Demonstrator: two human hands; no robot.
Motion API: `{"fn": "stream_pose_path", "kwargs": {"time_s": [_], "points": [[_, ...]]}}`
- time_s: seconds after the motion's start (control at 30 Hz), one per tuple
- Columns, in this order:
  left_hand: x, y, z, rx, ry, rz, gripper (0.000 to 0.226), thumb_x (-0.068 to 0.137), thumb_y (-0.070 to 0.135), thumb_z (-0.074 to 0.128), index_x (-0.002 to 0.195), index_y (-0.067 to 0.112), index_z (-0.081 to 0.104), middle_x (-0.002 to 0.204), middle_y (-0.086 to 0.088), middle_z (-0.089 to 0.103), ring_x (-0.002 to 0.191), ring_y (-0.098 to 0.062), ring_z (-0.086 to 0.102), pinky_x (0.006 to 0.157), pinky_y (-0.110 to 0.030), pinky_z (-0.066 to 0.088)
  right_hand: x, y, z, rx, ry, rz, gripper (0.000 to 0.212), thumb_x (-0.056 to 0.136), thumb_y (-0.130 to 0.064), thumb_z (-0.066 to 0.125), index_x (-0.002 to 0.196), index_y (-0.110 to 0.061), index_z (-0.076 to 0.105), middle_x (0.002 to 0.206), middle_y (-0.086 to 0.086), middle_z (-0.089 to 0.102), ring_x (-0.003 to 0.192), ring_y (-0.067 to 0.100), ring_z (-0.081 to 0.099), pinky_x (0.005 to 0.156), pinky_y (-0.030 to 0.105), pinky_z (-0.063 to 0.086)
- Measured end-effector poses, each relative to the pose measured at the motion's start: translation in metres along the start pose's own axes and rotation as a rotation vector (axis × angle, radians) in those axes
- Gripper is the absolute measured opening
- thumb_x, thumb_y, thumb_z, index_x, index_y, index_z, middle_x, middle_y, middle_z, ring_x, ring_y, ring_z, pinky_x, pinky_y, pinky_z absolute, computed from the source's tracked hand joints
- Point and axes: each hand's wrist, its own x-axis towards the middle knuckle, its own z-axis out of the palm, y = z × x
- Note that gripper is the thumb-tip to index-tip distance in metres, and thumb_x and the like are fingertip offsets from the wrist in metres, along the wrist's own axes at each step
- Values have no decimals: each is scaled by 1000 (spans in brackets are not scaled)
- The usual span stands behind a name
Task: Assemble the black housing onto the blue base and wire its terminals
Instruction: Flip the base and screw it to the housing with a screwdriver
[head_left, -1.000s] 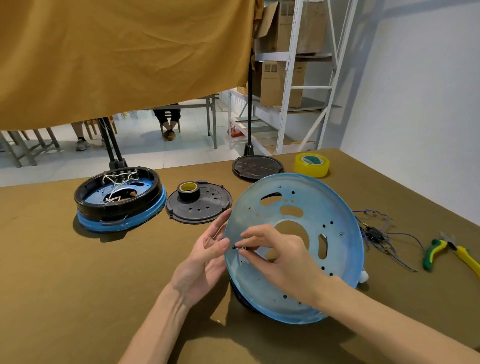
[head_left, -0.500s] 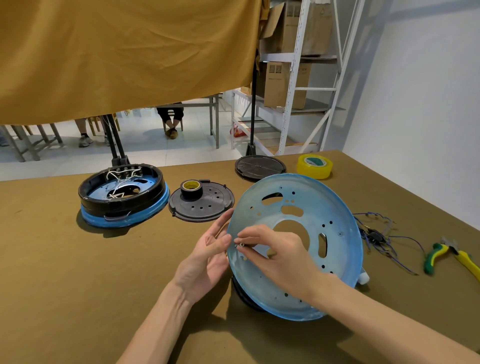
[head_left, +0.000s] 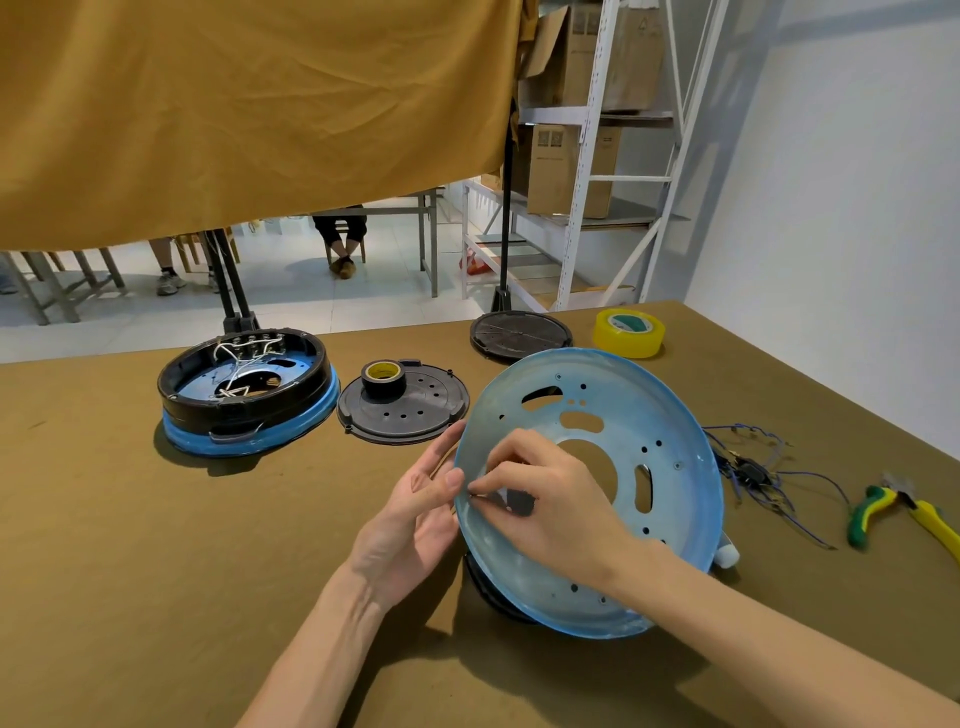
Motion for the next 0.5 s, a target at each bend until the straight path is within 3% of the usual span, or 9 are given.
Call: {"fn": "stream_pose_path", "kwargs": {"time_s": [0.13,0.3,0.43,0.5], "points": [[0,-1,-1,-11,26,-4,99,66,15,96,150,21,46,146,-19,58,131,-34,60,97,-41,57,-3,-1,-2,64,-30,86,12,93,-20,75,103,-16,80,95,-3,63,85,11,56,68,26,49],[1,-1,0,33,15,5,99,68,16,95,152,18,45,149,-19,54,137,-36,53,111,-46,47,10,-2,-2,128,23,254,8,86,-14,82,93,-17,78,86,-7,63,76,8,57,66,16,45],[0,1,-1,39,48,9,101,63,15,97,150,18,46,147,-19,57,132,-34,58,105,-43,54,10,0,-4,96,38,242,8,86,-19,82,90,-18,75,87,-6,62,78,9,55,66,17,44],[2,1,-2,52,55,11,97,67,13,94,150,18,45,147,-19,57,135,-35,56,109,-45,50,9,3,-3,77,17,246,10,85,-23,83,88,-18,75,87,-7,62,82,8,55,69,18,45]]}}
